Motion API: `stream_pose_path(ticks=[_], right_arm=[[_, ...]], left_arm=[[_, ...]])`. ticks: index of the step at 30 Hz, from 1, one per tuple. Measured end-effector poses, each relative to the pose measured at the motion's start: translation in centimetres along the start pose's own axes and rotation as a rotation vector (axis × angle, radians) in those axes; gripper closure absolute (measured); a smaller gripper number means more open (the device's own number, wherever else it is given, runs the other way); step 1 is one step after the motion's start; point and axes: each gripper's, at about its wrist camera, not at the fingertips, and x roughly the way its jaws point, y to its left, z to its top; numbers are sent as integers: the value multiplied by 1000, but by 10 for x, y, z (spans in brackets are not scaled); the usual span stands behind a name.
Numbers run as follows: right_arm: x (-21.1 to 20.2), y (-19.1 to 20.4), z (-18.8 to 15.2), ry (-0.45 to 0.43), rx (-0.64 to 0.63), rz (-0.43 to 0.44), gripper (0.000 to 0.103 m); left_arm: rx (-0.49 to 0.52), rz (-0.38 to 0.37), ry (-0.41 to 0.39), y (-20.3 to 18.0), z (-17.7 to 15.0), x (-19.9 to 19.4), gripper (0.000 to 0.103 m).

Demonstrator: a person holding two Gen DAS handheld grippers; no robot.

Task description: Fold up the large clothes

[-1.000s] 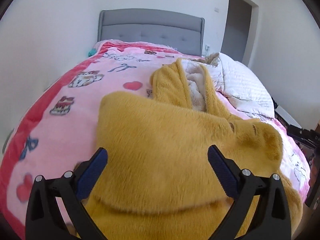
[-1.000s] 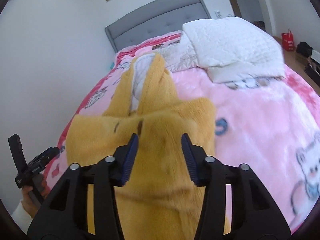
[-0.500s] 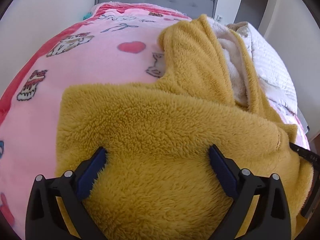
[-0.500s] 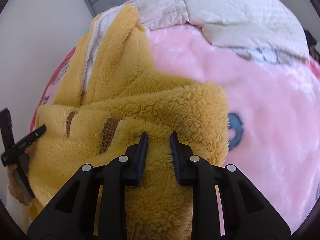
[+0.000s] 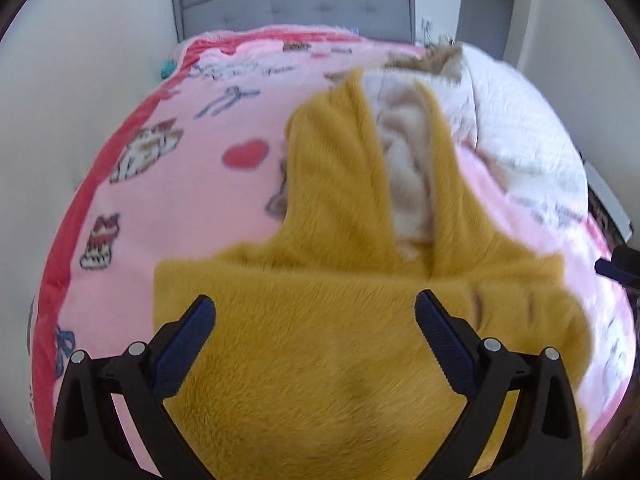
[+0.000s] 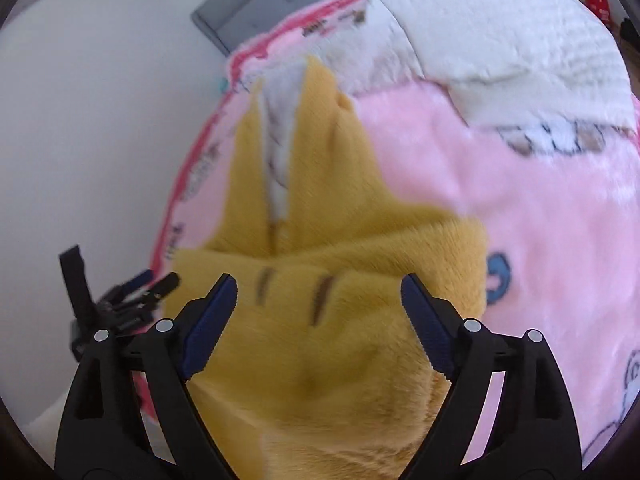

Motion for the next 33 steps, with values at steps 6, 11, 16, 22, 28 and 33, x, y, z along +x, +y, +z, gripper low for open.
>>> stream_pose_path(ticks=[6,11,16,22,28,33], right_arm=[[55,-4,110,44,-72,-97,22],[143,10,197,73,-191,-57,23],[212,8,238,177,-188,-105,23],[257,7,240,244,-165,-122,36],[265,10,225,270,-181,-112,86],[209,45,219,126,-253,-5,88]], left_arm=[[-45,-37,61,-19,109,61,5],[-110,-80,136,-32,192,144,5],[-81,-33,237,-44,223,207,12],[-70,11,367,-24,219,254,50],[-118,-95,341,4,207,252,75],[-220,-294,179,38,204,202,77]])
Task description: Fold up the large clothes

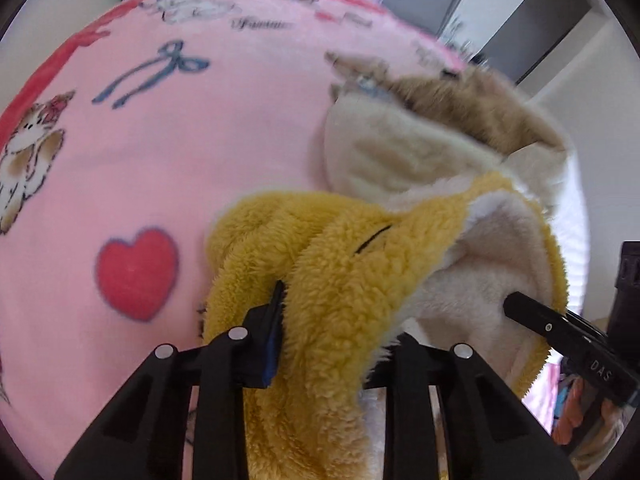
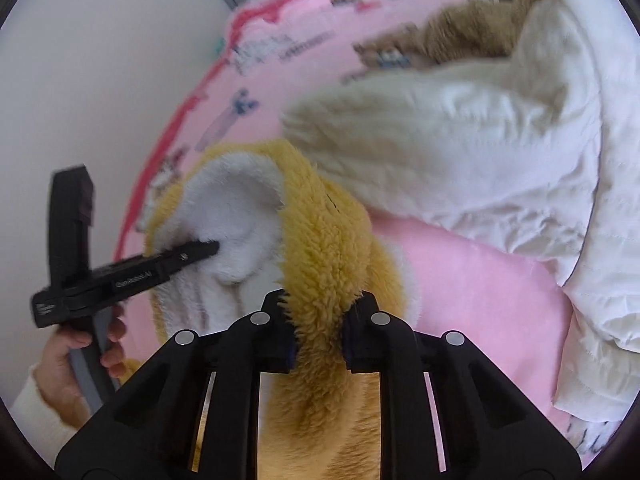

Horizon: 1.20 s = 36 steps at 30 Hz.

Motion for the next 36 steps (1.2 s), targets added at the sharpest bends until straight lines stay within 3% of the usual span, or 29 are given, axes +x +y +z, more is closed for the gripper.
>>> stream_pose_path(ticks=[5,8,10,13,15,20,24,28,30,32,34,36], right_arm=[[-92,60,-53,-163,-224,55,88],[-133,79,-113,-221,-288,61,88],[-146,85,-158,-236,-297,50,88],[-147,84,-236,-204,-243,21,88],[-139,81,-276,-182,-202,-39,88],[-104,83,-351,-158,-278,-210,88],[-97,80,-370,-175,-315,-262,87],[-117,92,-354,-190,-269,-214,69],[-140,103,-345,-227,-236,-192,33],[-169,118,-335,-296,-247,-226,25],[-197,130,-317,-350,-257,-232,22],[-216,134,-299,-404,-242,-231,19]], left_arm=[[48,-119,-238,14,-54,-108,77],[114,-136,-338,17,-126,-166,77],[146,-147,-354,19,-170,-182,77],[173,-131,-362,22,-247,-182,77],[109,-132,-319,34,-292,-168,77],[86,-104,-290,50,-354,-131,77],[250,-17,-348,36,-377,-132,77],[198,-29,-356,31,-370,-160,71],[198,-8,-378,23,-360,-188,59],[176,49,-459,16,-352,-225,13],[155,34,-506,13,-342,-252,8],[142,10,-473,12,-321,-269,8]])
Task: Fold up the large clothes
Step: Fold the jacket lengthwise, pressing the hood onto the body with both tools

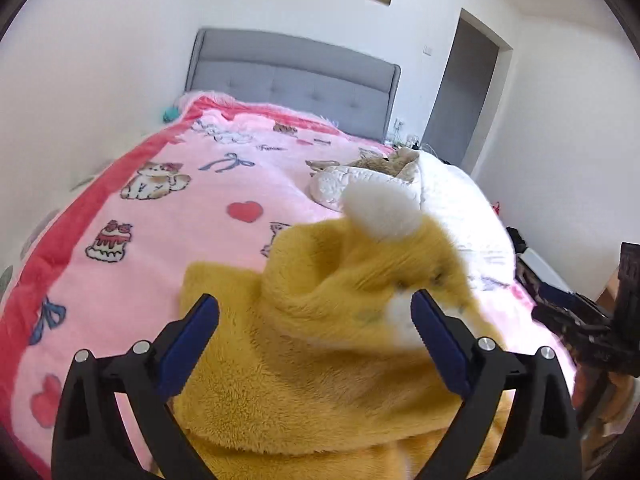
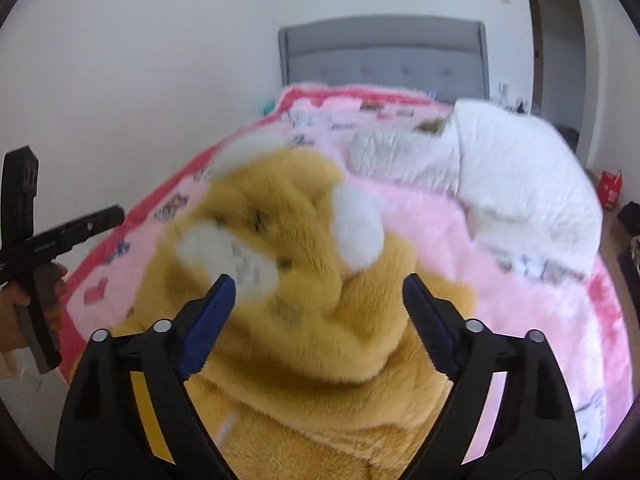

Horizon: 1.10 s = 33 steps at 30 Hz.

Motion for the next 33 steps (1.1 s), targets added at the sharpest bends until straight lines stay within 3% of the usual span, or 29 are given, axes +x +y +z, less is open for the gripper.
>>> stream_pose_path(ticks=[3,5,8,9,10,12,14,19,21,27,30,33], right_arm=[[5,-23,31,-66,103,30,14],[30,-43,43,-57,179,50,13],[99,-69,50,141,291,104,17],[115,-73,47,190,331,128,29],[122,-75,40,207,366,125,32],[114,-74,22,193,417,94,29],[100,-71,2,191,444,71,21],[89,-79,-52,324,479,5,21],[93,-82,-69,354,516,12,21],[103,-64,-55,307,419,-16,22],[108,-50,-48,303,363,-10,26],[119,-45,-55,373,369,3,35]], left_arm=[[23,-12,-32,0,32,-6,6],[39,0,-27,-5,45,5,5],[84,13,136,-3,63,64,5],[71,11,190,3,62,87,5],[44,-12,238,8,57,103,5],[-25,-50,297,24,36,123,5],[-78,-90,308,38,15,128,5],[-214,-177,333,57,-22,125,5],[-243,-168,350,58,-34,134,5],[-187,-118,315,47,-33,146,6],[-191,-103,304,44,-33,148,15],[-184,-99,292,42,-34,144,26]])
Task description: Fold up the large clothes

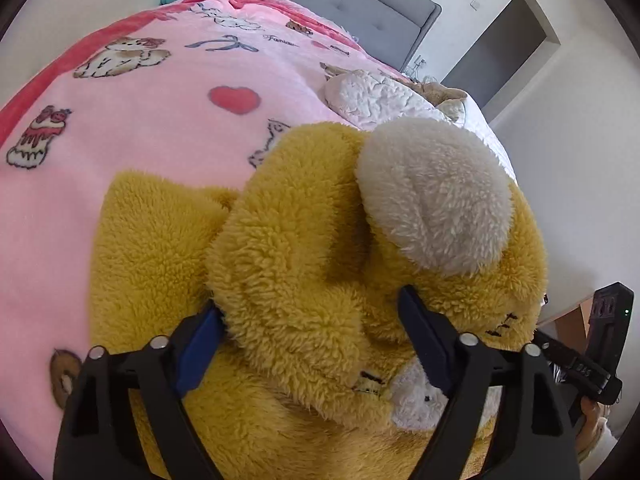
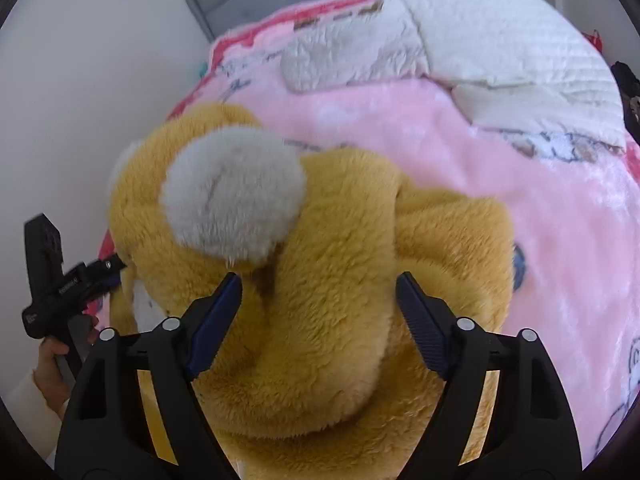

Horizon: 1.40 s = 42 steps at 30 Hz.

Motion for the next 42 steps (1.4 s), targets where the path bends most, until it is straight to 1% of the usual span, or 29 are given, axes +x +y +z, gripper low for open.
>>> stream_pose_path(ticks=[1,2,3,4,5,6,9,12,14,15,16,17,18,20,21,22,24,27,29,31,33,34,35,36,38,39,40,41,42], right_arm=[[3,-2,-3,6,19,9,39],[6,-5,-6,13,33,20,51],[10,-6,-7,23,37,17,68],[12,-8,-8,39,31,6,75],[12,-9,-8,49,22,3,80],[9,-9,-7,43,20,2,86],[-13,-3,0,-17,-10,4,88],[-42,3,11,-75,-47,13,89],[-58,3,14,-100,-61,24,89],[-64,2,14,-106,-67,23,89],[-67,1,12,-95,-76,29,89],[-67,-1,8,-86,-88,7,89],[-64,-4,1,-65,-101,-8,89],[-45,-17,-19,2,-90,-43,89],[-35,-25,-30,29,-72,-40,89],[-25,-32,-41,43,-60,-47,89],[-12,-38,-55,39,-70,-63,88],[-5,-38,-58,16,-49,-76,87],[-7,-35,-56,-2,-57,-96,84],[-13,-34,-54,-8,-31,-68,76],[-29,-36,-54,-29,7,-24,64],[-38,-35,-53,-44,12,-14,62],[-50,-32,-52,-70,10,-7,60],[-62,-29,-50,-92,4,-3,54],[-86,-20,-43,-140,-19,-15,48],[-96,-13,-37,-158,-42,-19,47],[-103,-4,-30,-168,-74,-12,47],[-106,5,-23,-177,-112,-8,47],[-107,16,-15,-182,-160,4,47]], left_arm=[[2,3,6,-1,-2,1,36],[2,16,20,-1,-4,3,55],[-3,23,27,-1,-6,5,67],[-21,32,34,0,-8,8,80],[-47,40,35,2,-11,7,82],[-77,28,31,4,-14,7,84],[-102,-17,-20,1,-18,-9,86],[-120,-75,-99,-6,-28,-43,87],[-143,-101,-128,-10,-39,-60,87],[-162,-130,-142,-11,-48,-71,87],[-170,-140,-152,-13,-55,-78,87],[-169,-136,-160,-15,-63,-83,87],[-171,-133,-154,-14,-74,-83,87],[-194,-94,-109,-3,-92,-70,87],[-218,-62,-73,9,-106,-57,87],[-232,-40,-47,18,-114,-48,87],[-230,-33,-22,32,-127,-32,86],[-161,-31,-33,26,-122,-27,84],[-122,-30,-34,21,-116,-27,80],[-127,-40,-16,20,-113,-29,76],[-146,-44,-6,18,-108,-41,71],[-145,-33,-9,16,-105,-48,63],[-146,-22,-29,13,-102,-62,58],[-146,-13,-54,11,-100,-73,56],[-137,22,-129,3,-92,-109,44],[-119,43,-142,-1,-86,-120,41],[-83,78,-147,-10,-77,-130,39],[-17,118,-138,-24,-63,-136,38],[33,131,-125,-31,-52,-137,36]])
